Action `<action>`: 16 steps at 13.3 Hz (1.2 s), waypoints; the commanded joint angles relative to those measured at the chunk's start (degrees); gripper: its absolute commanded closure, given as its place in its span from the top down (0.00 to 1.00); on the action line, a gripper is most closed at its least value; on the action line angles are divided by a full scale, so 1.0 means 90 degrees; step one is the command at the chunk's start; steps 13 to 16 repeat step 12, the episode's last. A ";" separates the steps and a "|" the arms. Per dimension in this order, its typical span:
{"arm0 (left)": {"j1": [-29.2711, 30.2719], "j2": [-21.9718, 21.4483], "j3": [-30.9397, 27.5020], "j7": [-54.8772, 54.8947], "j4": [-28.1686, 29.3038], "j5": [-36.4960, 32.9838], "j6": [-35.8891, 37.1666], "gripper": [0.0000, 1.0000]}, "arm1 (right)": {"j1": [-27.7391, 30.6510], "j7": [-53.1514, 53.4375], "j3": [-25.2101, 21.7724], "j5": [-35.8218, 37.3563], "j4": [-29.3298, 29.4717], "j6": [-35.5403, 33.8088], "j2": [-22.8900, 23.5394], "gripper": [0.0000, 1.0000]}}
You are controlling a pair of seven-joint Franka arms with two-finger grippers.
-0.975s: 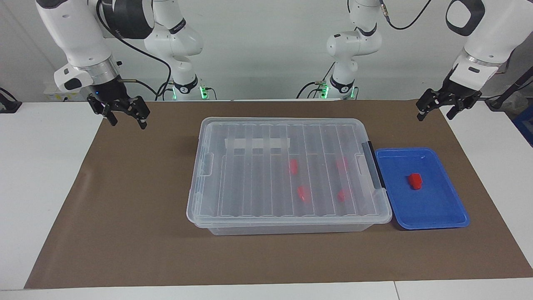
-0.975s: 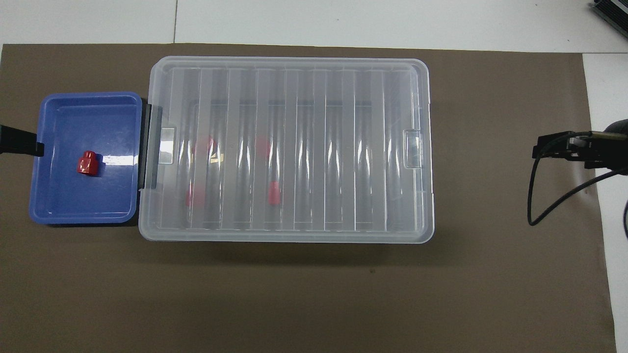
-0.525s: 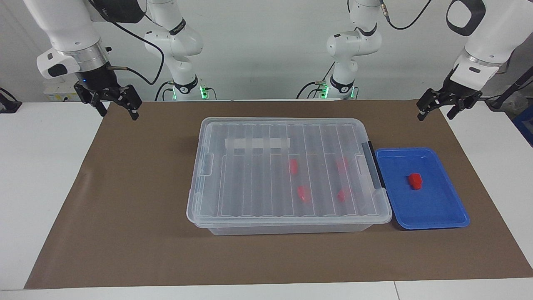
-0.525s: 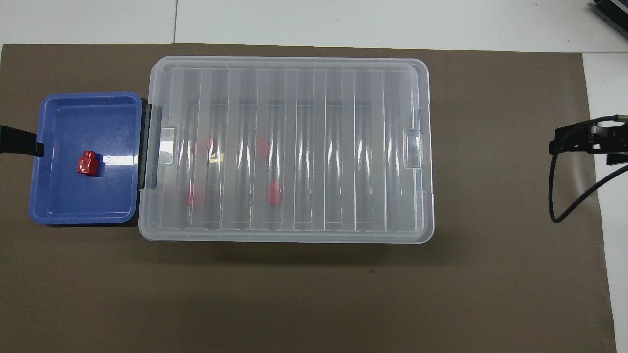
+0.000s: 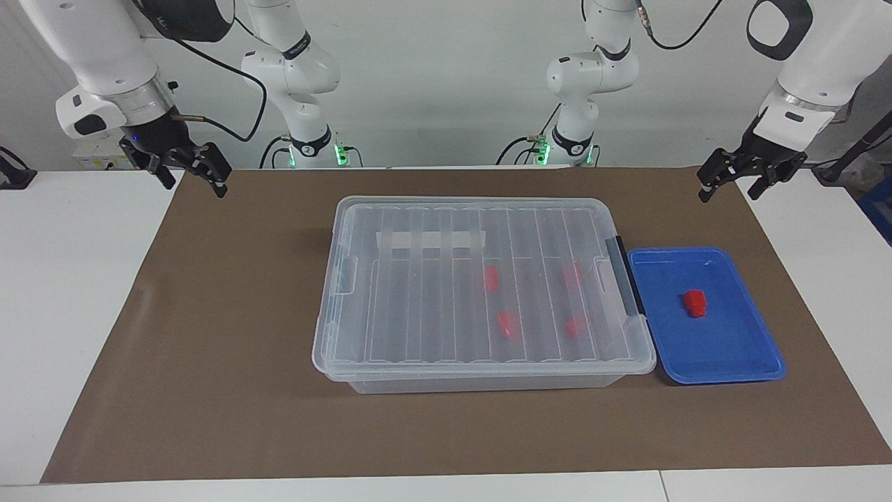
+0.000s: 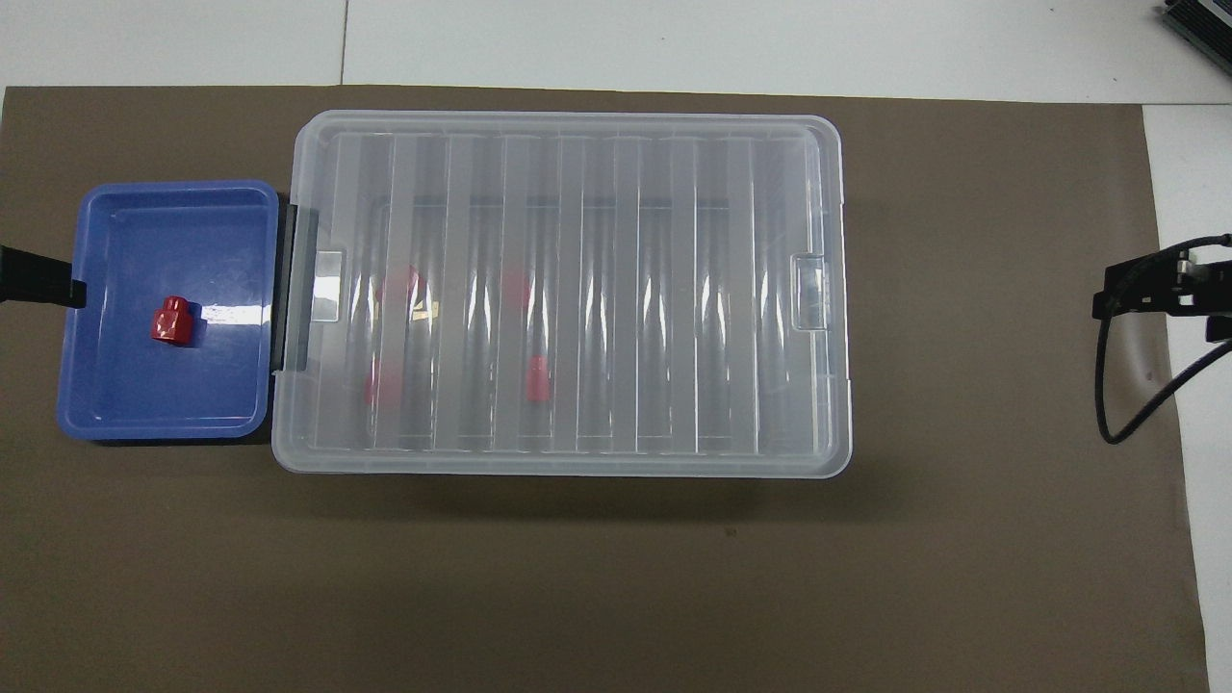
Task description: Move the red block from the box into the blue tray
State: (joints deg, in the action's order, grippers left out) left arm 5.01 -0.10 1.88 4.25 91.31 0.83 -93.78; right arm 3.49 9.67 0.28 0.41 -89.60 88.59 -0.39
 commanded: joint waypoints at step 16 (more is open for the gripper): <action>0.0009 -0.0126 0.0016 -0.0081 0.0108 -0.0112 0.0058 1.00 | -0.0016 0.0077 0.0145 -0.0006 -0.0103 0.0215 -0.0064 1.00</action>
